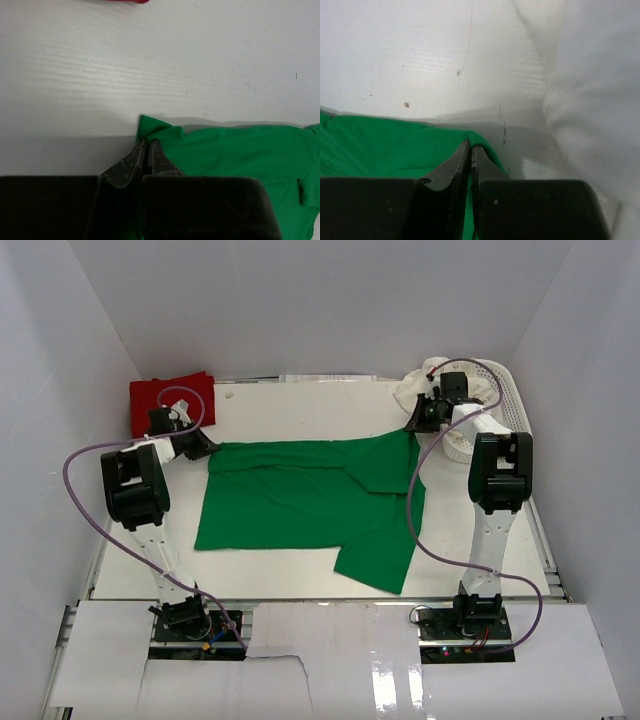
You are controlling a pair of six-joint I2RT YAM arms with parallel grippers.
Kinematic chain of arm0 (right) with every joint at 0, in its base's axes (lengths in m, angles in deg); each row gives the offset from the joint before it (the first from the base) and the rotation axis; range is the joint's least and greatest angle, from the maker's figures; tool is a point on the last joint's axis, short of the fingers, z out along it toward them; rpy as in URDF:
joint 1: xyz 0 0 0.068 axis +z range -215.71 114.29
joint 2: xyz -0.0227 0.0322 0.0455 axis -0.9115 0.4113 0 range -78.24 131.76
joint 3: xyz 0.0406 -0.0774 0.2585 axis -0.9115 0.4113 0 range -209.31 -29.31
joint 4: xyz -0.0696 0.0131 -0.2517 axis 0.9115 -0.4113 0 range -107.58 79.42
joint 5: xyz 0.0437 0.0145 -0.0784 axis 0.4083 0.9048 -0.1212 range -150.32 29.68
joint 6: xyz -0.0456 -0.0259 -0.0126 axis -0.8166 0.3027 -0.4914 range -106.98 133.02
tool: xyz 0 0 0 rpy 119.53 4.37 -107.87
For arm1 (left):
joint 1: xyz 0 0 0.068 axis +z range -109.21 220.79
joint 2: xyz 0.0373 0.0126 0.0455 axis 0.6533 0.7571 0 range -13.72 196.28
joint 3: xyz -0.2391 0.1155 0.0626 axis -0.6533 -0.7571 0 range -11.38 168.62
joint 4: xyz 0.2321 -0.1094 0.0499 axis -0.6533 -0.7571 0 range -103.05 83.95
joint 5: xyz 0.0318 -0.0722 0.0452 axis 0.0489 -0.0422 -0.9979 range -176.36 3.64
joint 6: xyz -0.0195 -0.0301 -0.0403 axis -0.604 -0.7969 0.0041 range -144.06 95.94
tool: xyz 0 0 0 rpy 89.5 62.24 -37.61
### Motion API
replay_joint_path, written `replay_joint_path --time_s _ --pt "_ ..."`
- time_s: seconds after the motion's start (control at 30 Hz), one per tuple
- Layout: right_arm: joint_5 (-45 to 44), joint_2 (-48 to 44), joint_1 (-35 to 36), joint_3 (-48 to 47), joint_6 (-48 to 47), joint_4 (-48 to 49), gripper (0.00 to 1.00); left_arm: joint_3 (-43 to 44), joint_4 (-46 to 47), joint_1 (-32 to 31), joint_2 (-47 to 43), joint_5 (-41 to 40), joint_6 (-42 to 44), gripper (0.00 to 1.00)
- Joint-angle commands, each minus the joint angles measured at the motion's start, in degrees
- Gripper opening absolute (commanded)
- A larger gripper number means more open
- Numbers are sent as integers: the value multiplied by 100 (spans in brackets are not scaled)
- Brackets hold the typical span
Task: Fold and stack the t-shirts
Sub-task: Fold the flattened tshirt in 1/3 of the way
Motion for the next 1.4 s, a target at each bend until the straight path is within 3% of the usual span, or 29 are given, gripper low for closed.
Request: replay_joint_path --time_s 0.0,0.27,0.5,0.6,0.67,0.87,1.07,1.37 --pt "22 299 9 -593 -48 -153 8 -399 -490 177 -181 -605 75 0" --pt "75 994 150 -1603 -13 -408 8 -681 -429 353 -480 -878 83 0" --pt "110 1337 202 -1859 14 -285 9 -602 -376 379 -428 -791 57 0" --pt "154 1363 194 -1886 5 -162 20 -427 -341 379 -304 -554 13 0" --pt "171 1346 202 -1886 -4 -92 34 -330 -315 379 -234 -448 -22 0" --pt "66 1205 202 -2017 -4 128 45 -172 19 388 -374 -272 -548 22" --pt "-110 977 202 -2238 -232 -65 47 302 11 397 -620 -710 -804 26" --pt "-146 82 194 -1842 -470 -258 54 427 -112 414 -1060 -905 -576 45"
